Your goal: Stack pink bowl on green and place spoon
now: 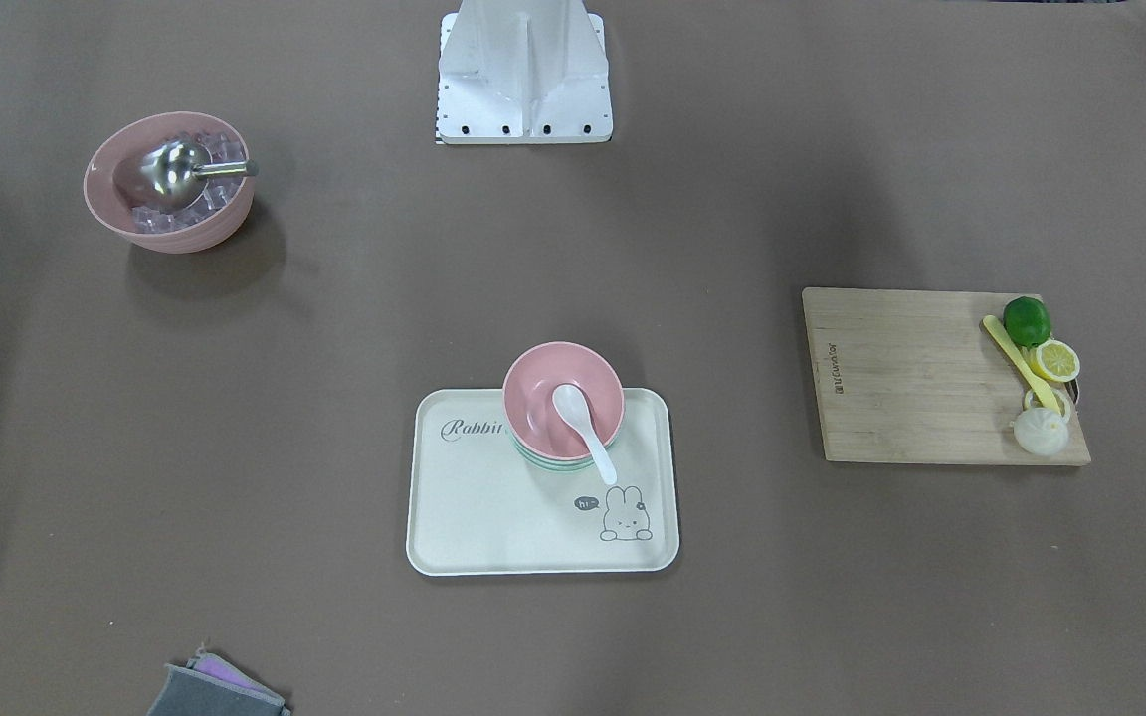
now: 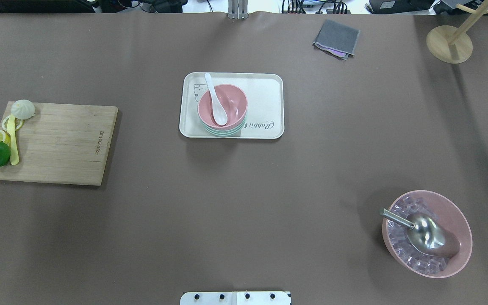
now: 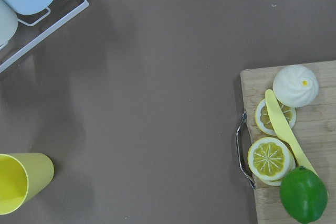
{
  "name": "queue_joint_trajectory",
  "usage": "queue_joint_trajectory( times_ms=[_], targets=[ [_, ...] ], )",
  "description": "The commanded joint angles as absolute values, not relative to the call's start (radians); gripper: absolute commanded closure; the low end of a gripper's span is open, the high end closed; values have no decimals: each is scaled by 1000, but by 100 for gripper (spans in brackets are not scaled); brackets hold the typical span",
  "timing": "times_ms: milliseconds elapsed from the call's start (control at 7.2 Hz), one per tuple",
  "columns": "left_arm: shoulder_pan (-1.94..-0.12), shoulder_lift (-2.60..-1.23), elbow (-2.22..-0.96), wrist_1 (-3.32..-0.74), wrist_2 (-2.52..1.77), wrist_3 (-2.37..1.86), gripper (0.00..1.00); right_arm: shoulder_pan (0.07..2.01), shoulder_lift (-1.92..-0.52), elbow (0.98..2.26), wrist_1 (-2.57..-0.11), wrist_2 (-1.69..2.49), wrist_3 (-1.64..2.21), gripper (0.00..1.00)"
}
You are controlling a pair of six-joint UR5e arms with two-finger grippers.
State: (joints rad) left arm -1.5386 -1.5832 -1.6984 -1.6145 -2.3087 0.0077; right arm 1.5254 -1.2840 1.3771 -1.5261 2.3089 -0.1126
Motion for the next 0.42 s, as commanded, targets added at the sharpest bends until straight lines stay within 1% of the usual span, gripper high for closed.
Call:
queue_joint_trajectory(
  times_ms=[0,278],
  targets=[
    [-1539,-1580,-1695,-1640,-2307,8,2,1523,-1281,1381,-1525,2307,-107,0],
    [-1539,-1578,-1692,-1646,-2307,8,2,1523,-1281,1385,-1523,2307,-106,0]
  ],
)
